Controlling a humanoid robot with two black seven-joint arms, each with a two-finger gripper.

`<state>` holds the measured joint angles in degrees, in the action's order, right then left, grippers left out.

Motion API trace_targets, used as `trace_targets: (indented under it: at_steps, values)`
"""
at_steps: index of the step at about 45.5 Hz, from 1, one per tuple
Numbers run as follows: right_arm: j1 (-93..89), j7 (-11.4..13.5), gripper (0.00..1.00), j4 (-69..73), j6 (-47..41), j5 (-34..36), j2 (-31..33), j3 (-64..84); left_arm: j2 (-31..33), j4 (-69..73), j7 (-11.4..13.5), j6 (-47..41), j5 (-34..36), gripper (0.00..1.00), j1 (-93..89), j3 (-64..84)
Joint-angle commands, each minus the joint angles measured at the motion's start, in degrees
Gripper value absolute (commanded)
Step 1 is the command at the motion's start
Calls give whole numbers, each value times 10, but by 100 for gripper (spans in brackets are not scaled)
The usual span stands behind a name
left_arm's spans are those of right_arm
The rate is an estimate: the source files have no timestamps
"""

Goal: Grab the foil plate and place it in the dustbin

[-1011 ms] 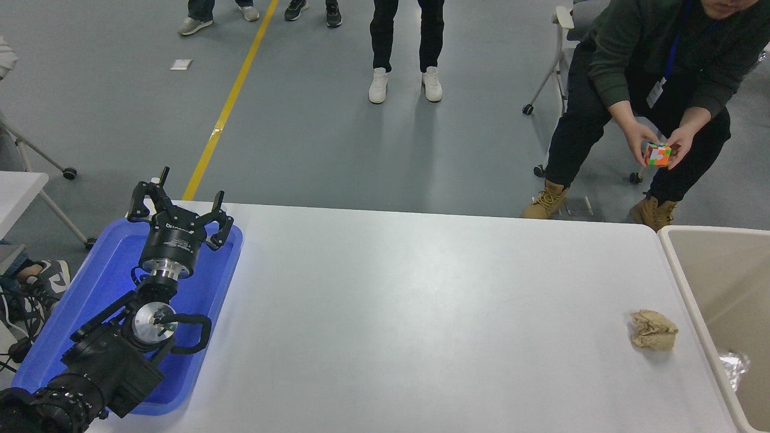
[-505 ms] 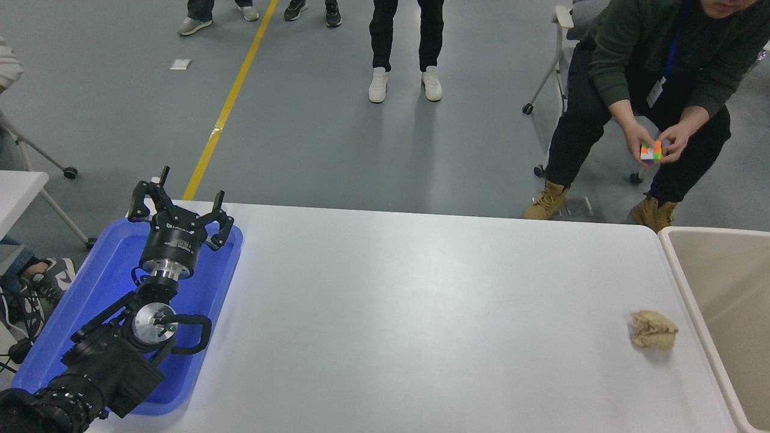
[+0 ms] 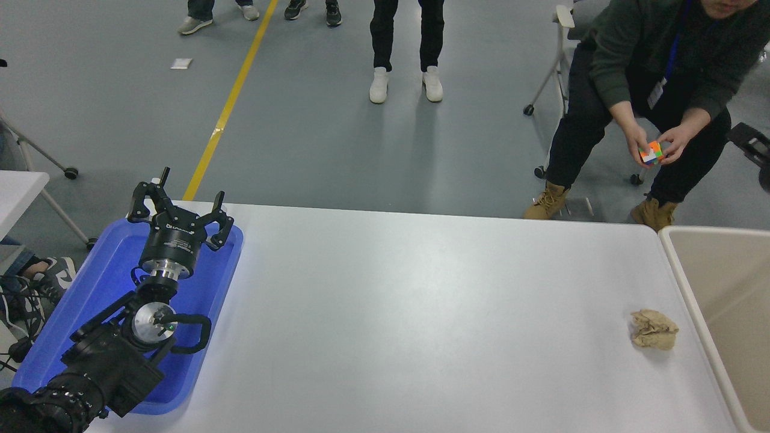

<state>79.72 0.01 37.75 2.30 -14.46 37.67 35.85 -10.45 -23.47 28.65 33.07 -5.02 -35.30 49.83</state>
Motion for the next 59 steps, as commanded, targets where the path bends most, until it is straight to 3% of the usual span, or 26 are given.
trace_targets:
  at_steps: [1, 25, 41, 59]
  values:
    - [104, 1, 100, 100, -41, -28, -21, 79, 0, 0, 0, 0, 0, 100, 0, 0]
    - [362, 2, 100, 304, -287, -19, -114, 298, 0, 0, 0, 0, 0, 100, 0, 0]
    - [429, 3, 100, 378, -422, -16, -142, 311, 0, 0, 0, 0, 0, 100, 1, 0]
    - [433, 3, 100, 378, -469, -16, -146, 311, 0, 0, 0, 0, -1, 100, 1, 0]
